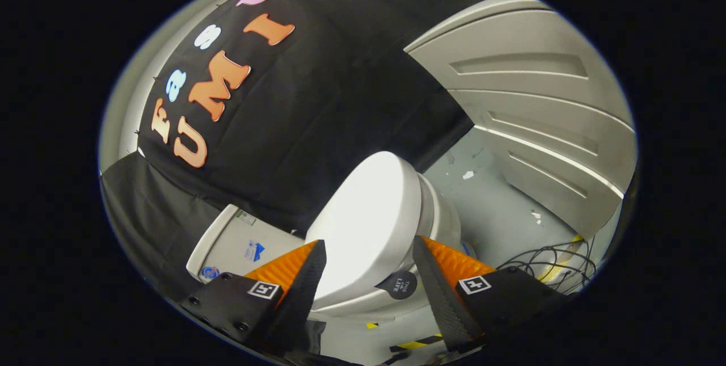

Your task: Open the toilet lid.

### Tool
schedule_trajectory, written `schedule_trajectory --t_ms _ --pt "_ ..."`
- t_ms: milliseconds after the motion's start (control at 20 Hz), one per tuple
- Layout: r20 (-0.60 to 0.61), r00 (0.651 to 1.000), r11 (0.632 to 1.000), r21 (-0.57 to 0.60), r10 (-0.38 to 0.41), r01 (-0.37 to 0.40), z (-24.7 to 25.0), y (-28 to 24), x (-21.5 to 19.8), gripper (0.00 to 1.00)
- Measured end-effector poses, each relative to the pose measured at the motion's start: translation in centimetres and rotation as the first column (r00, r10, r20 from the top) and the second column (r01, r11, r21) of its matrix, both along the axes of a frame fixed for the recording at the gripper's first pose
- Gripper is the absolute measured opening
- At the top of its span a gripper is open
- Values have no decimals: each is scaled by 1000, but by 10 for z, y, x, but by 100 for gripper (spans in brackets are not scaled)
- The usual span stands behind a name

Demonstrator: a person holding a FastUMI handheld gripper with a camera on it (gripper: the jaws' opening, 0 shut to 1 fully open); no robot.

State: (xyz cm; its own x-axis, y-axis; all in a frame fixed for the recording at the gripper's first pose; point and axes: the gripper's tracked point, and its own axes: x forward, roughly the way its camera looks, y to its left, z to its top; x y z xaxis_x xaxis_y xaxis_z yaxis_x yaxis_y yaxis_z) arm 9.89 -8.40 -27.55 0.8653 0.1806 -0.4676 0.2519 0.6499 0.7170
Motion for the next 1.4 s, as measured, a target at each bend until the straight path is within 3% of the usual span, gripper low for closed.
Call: schedule_trajectory --t_ms 250,500,700,1050,1400 --pt "-126 992 991 131 10 6 -44 9 -3 99" --pt "-178 983 965 261 46 2 -60 29 -6 97" --pt "-222 974 956 292 43 24 -82 31 -4 97" --pt "-232 972 947 318 38 39 -94 26 1 75" --pt "-232 972 939 341 47 36 -99 26 5 41"
